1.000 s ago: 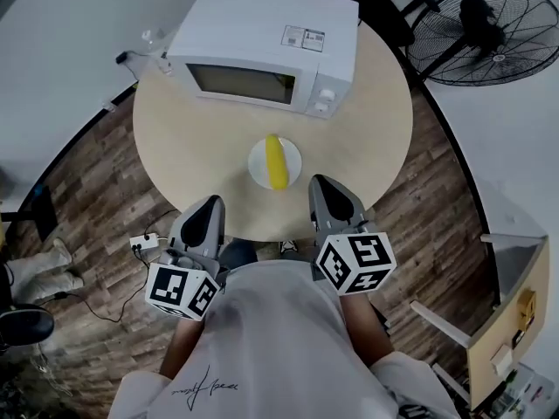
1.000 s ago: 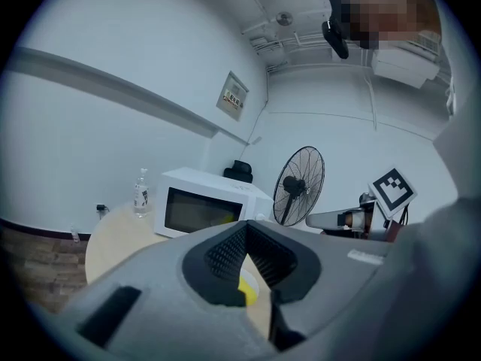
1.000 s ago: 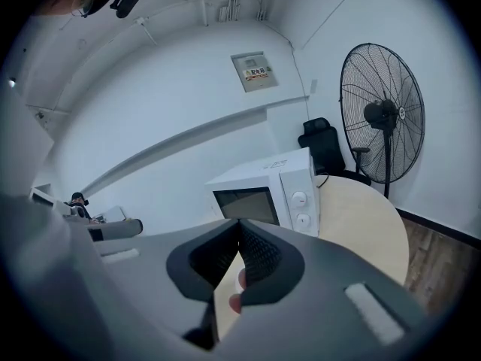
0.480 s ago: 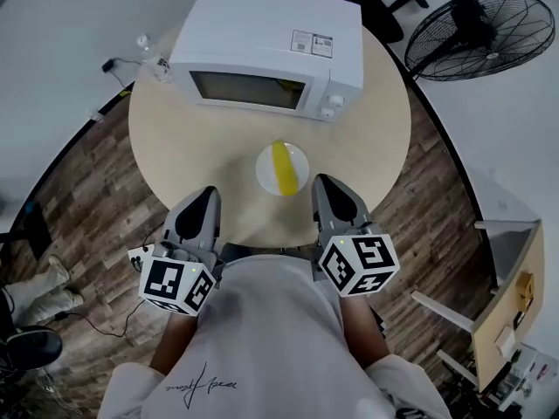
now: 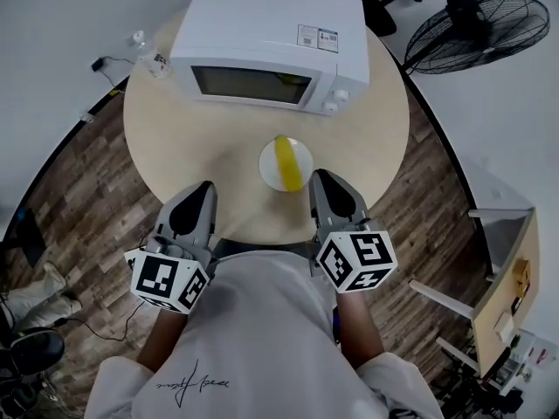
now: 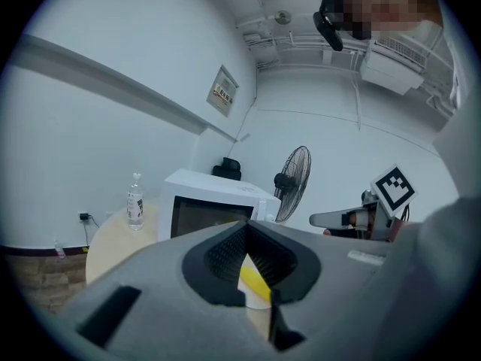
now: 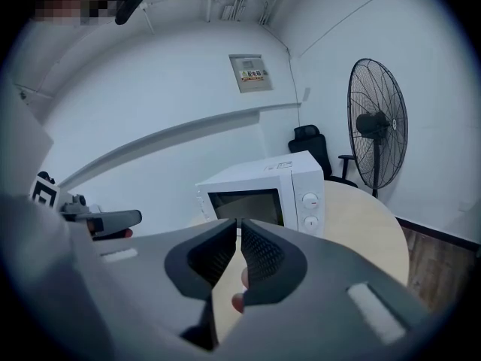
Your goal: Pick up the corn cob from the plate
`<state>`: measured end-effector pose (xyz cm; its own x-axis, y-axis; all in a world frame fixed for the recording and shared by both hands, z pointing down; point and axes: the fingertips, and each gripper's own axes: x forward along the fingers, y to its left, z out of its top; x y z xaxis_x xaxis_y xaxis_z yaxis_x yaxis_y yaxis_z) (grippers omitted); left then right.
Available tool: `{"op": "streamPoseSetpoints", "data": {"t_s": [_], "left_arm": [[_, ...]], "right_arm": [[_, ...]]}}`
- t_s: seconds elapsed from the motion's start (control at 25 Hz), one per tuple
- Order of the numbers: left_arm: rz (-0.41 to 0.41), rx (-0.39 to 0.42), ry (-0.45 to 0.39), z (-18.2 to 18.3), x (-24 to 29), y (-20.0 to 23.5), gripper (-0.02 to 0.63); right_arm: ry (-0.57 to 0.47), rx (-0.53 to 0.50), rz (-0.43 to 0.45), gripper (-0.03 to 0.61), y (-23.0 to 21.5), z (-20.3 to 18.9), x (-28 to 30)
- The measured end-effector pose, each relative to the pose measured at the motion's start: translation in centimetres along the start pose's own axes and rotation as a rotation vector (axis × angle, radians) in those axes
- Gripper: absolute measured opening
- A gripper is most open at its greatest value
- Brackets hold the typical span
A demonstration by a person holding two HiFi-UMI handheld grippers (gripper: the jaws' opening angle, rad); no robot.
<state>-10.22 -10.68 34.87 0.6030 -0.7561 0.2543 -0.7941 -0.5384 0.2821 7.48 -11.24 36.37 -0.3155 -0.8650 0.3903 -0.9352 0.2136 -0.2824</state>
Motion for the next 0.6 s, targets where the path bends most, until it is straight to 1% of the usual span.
{"op": "streamPoseSetpoints", "data": {"t_s": [0.12, 0.24, 0.28, 0.44, 0.6], "left_arm": [[-0.013, 0.013, 0.003, 0.0, -0.1, 0.3, -0.002], [-0.012, 0.092, 0.014, -0.1, -0.3, 0.1, -0.002], [-0.017, 0.108, 0.018, -0.2, -0.3, -0.1, -0.002], [-0.051, 0.085, 0.017, -0.4, -0.5, -0.6, -0.002], [-0.062, 0.073, 0.027, -0.9, -0.6, -0.6, -0.002]], "right_arm": [[0.011, -0.006, -0.009, 0.036, 0.1, -0.4, 0.5], [0.014, -0.006, -0.020, 0.037, 0.0, -0.6, 0.8], [0.018, -0.006, -0.022, 0.037, 0.0, -0.8, 0.9], [0.031, -0.007, -0.023, 0.044, -0.2, -1.3, 1.5], [0.041, -0.017, -0.025, 0.044, -0.3, -1.7, 2.0]]}}
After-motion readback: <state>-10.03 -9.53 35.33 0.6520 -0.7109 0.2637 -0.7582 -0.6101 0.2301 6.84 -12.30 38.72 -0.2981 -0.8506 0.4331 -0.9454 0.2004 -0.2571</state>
